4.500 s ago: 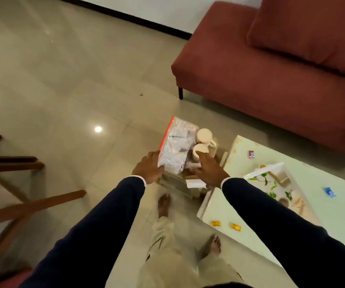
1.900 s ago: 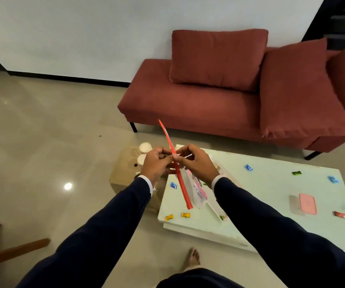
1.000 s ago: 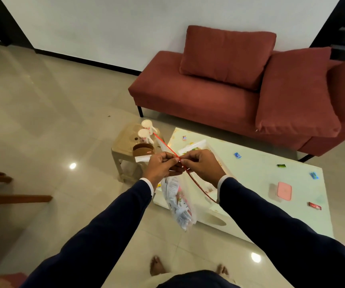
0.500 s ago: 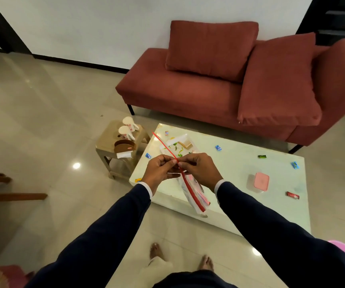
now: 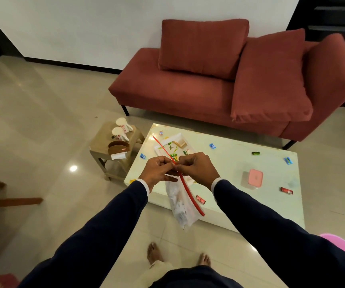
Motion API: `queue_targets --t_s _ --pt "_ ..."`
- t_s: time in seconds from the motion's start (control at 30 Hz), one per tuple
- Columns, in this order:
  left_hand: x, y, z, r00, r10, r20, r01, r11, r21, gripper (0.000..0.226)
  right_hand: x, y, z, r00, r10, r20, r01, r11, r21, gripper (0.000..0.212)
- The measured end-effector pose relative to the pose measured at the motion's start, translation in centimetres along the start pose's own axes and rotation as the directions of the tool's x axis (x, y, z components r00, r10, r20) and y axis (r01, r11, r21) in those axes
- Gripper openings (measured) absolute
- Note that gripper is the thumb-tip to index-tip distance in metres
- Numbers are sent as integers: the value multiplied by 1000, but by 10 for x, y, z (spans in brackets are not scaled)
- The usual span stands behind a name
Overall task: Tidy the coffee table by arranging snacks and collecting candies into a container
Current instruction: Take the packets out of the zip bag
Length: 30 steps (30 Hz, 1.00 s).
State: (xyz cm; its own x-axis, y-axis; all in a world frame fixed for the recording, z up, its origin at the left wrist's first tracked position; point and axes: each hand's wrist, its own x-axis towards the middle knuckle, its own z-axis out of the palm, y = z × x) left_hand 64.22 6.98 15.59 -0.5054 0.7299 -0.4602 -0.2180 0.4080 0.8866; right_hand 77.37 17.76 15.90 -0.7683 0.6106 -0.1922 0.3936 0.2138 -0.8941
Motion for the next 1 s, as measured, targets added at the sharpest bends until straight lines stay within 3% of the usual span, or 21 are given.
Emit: queue_targets --t_s 0.13,0.3,0.5,0.63,0.77,0.9,1.0 --pt "3 -5 -2 999 28 -23 -27 999 44 7 2 -1 3 1000 15 8 -15 998 63 9" --pt "7 -7 -4 995 93 -35 -90 993 75 5 9 -1 8 991 131 -20 -122 964 238 11" --pt "11 -2 -22 999 36 13 -34 993 -115 13 24 3 -4 955 295 44 -275 814 511 16" --pt "11 -5 -30 996 -87 30 90 988 -122 21 32 6 -16 956 286 63 -283 850 445 13" --pt "21 -3 -15 979 -191 74 186 981 61 48 29 4 -5 978 150 147 -187 942 280 8" --pt "30 -5 -17 978 -203 40 190 958 215 21 35 4 -14 981 149 124 -182 925 333 12" --pt "33 -7 -35 985 -150 -83 169 933 319 19 44 12 -41 981 186 51 -193 921 338 9"
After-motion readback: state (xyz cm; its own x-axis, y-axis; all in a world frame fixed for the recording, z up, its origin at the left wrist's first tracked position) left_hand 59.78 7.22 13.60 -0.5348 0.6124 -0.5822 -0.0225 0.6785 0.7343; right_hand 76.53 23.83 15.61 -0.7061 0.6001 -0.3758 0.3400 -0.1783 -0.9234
